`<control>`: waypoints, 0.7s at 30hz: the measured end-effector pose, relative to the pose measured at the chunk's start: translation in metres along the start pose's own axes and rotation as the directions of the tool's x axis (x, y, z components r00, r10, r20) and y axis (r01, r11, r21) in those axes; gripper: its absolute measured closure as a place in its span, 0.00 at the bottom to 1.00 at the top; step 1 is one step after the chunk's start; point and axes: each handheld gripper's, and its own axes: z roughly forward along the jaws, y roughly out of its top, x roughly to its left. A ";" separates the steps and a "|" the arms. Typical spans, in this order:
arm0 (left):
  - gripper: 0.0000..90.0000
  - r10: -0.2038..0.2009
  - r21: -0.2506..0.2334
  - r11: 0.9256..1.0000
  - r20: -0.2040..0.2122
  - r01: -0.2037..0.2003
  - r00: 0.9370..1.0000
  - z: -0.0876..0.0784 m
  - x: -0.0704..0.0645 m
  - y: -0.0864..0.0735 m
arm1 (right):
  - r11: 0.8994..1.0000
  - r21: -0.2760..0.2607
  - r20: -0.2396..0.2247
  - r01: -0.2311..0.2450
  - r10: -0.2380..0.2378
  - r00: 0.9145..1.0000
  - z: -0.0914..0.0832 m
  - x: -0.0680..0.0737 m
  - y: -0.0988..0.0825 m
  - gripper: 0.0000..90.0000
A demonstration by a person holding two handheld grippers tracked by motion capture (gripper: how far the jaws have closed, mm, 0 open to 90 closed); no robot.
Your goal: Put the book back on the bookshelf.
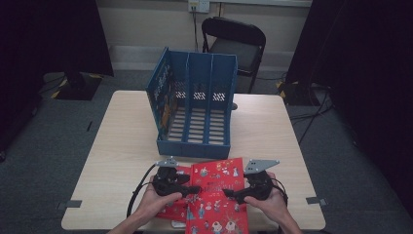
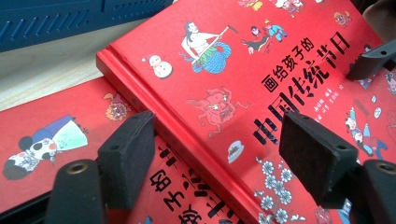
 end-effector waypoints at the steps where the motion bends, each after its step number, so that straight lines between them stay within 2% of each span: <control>1: 0.29 -0.004 0.002 1.000 0.004 0.004 1.000 0.000 0.001 0.000 | 1.000 0.000 -0.003 -0.002 0.002 1.000 0.000 0.000 -0.001 0.23; 3: 0.29 -0.023 -0.002 1.000 0.011 0.023 1.000 -0.001 0.002 0.000 | 1.000 0.005 -0.006 0.000 0.001 1.000 -0.001 0.001 -0.002 0.23; 12: 0.27 -0.051 -0.002 0.999 0.021 0.051 0.998 -0.001 0.003 0.001 | 1.000 0.001 -0.021 0.020 -0.020 1.000 -0.003 0.001 -0.005 0.24; 15: 0.28 -0.051 -0.001 0.999 0.021 0.051 0.998 -0.001 0.003 0.001 | 1.000 0.003 -0.024 0.027 -0.027 0.999 -0.004 0.002 -0.006 0.25; 17: 0.29 -0.036 0.001 0.999 0.021 0.036 0.999 0.000 0.003 0.002 | 1.000 0.006 -0.021 0.028 -0.027 0.999 -0.003 0.002 -0.008 0.25; 21: 0.33 -0.044 -0.001 0.999 0.053 0.044 0.998 0.003 0.004 0.002 | 0.999 0.009 -0.021 0.034 -0.034 0.999 -0.003 0.003 -0.006 0.25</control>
